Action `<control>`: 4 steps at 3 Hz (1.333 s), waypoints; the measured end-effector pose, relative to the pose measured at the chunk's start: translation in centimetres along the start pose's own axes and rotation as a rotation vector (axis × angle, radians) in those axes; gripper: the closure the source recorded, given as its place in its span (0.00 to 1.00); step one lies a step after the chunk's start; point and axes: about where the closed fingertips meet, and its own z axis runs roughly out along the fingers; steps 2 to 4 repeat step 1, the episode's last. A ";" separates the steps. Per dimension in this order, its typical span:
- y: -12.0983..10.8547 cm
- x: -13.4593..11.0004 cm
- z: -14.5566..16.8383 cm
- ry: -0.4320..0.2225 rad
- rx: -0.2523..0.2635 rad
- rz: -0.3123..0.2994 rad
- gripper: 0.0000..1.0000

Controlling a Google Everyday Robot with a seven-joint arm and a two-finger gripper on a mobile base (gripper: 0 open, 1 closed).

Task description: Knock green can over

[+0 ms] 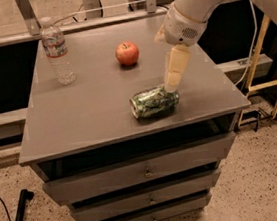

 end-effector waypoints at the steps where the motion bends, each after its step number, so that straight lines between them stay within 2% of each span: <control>1: 0.0 0.0 0.0 0.000 0.000 0.000 0.00; 4: 0.0 0.0 0.0 0.000 0.000 0.000 0.00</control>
Offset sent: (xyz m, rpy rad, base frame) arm 0.0000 0.0000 0.0000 0.0000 0.0000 0.0000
